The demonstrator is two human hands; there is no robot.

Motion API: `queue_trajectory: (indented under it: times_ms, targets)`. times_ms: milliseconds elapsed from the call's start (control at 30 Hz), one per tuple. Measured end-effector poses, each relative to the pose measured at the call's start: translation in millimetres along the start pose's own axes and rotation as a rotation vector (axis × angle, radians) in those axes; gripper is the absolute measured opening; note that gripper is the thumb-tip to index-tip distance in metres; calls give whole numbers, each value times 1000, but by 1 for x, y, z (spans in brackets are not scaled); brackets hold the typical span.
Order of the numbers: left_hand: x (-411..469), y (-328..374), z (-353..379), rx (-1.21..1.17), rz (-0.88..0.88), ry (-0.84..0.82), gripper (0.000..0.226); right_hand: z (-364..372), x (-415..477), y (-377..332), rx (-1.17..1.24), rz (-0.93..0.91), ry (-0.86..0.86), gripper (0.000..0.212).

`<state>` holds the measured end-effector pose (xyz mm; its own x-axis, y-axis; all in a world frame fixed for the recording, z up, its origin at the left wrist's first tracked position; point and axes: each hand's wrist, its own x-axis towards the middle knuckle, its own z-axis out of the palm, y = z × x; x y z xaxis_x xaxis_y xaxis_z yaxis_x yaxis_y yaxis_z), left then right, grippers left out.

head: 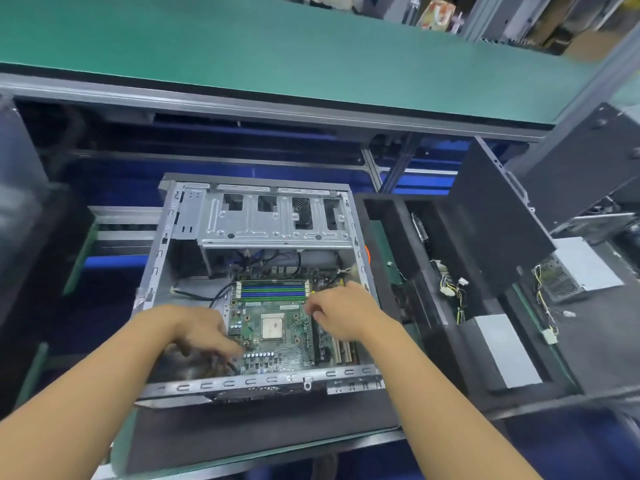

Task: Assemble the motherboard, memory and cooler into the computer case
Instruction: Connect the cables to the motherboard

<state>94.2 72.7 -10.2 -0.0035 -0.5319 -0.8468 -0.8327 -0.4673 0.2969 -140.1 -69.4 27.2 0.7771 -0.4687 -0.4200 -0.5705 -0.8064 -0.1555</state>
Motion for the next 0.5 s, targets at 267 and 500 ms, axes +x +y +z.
queue_trajectory:
  times_ms: [267,500]
  targets:
    - [13,-1,2,-202,-368,523,17,9,16,-16,96,131,-392,33]
    - [29,16,0,144,-441,399,37,25,25,-12,55,160,-455,19]
